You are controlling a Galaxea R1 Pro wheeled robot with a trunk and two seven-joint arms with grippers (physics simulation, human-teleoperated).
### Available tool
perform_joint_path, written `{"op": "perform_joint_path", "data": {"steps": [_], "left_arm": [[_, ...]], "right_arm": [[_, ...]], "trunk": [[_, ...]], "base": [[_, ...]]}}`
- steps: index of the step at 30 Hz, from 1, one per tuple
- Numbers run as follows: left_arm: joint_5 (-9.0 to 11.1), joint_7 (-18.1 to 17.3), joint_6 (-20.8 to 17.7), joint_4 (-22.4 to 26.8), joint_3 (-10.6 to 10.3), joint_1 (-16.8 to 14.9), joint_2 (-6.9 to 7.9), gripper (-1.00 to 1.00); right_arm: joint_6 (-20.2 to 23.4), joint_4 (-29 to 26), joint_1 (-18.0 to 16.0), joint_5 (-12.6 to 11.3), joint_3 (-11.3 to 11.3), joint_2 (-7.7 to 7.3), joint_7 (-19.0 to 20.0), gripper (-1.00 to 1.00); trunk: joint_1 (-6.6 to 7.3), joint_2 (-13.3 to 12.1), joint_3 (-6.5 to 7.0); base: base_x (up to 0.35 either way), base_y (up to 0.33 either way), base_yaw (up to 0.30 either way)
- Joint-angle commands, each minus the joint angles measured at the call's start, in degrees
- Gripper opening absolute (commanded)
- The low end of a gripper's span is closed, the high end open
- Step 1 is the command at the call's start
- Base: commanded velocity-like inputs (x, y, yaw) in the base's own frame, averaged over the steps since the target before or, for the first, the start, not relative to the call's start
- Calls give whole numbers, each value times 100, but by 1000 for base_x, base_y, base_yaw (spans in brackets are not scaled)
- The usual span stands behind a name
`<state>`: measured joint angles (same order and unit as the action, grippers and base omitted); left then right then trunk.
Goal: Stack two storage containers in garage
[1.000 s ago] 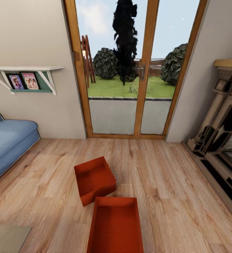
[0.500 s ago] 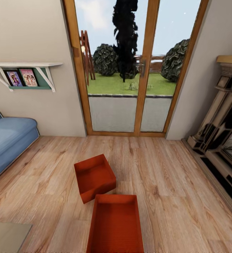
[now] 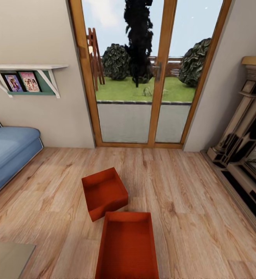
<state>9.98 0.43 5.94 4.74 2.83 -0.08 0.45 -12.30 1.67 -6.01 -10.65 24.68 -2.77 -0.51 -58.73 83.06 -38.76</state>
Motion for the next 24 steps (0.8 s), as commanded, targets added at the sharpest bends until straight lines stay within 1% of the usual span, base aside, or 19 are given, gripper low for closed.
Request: {"op": "perform_joint_path", "data": {"steps": [1, 24], "left_arm": [[13, 1, 12, 0, 25, -1, -1, 100], [13, 1, 12, 0, 25, -1, -1, 100]], "right_arm": [[-34, 18, -6, -51, 49, 3, -3, 100], [-44, 18, -6, -68, 38, -5, 3, 100]], "trunk": [[0, 2, -14], [0, 2, -225]], "base": [[0, 0, 0], [0, 0, 0]]}}
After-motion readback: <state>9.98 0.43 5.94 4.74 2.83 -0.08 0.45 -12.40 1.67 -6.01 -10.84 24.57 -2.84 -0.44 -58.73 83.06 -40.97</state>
